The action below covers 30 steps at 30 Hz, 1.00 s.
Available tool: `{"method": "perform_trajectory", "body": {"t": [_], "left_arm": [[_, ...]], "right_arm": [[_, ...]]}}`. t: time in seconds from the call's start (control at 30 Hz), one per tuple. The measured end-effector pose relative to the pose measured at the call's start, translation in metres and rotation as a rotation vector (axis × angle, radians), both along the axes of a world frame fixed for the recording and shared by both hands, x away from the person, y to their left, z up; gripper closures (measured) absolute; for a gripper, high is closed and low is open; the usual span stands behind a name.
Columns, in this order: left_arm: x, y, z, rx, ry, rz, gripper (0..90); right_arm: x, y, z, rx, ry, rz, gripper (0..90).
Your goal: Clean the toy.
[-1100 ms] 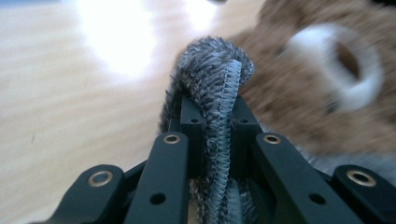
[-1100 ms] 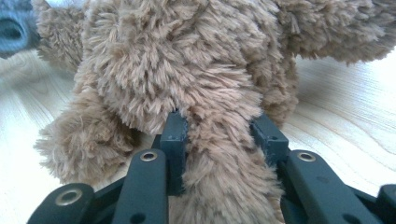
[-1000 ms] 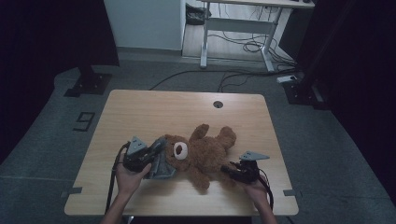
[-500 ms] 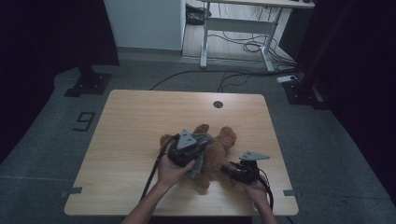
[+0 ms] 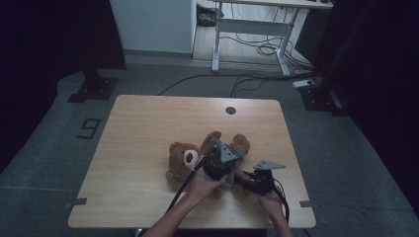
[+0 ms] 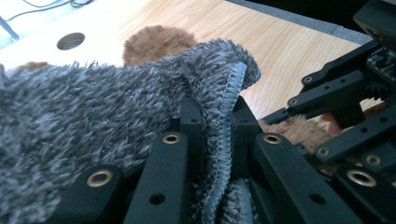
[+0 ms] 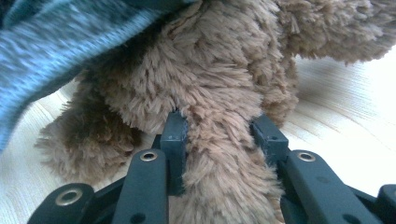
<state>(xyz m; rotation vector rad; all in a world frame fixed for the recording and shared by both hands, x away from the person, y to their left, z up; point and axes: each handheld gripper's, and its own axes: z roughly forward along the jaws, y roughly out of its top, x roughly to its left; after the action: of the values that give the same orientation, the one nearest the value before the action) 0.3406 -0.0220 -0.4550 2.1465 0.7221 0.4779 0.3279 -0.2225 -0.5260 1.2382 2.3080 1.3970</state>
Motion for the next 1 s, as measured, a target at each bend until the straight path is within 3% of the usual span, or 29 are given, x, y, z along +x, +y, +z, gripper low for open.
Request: {"method": "perform_trajectory", "body": {"t": [0.3, 0.57, 0.73, 1.0], "left_arm": [[-0.002, 0.052, 0.006, -0.023, -0.032, 0.093, 79.7], [-0.009, 0.117, 0.019, -0.12, -0.056, 0.182, 79.8], [-0.013, 0.148, 0.011, -0.14, -0.049, 0.228, 79.9], [-0.01, 0.186, -0.012, -0.156, 0.009, 0.297, 80.0]], "right_arm": [[0.0, -0.001, 0.0, 0.009, 0.009, -0.002, 63.6], [0.001, -0.001, -0.001, 0.014, 0.013, -0.003, 63.6], [0.0, 0.0, -0.001, 0.014, 0.012, -0.004, 63.6], [0.001, 0.0, -0.001, 0.019, 0.015, -0.003, 63.6]]}}
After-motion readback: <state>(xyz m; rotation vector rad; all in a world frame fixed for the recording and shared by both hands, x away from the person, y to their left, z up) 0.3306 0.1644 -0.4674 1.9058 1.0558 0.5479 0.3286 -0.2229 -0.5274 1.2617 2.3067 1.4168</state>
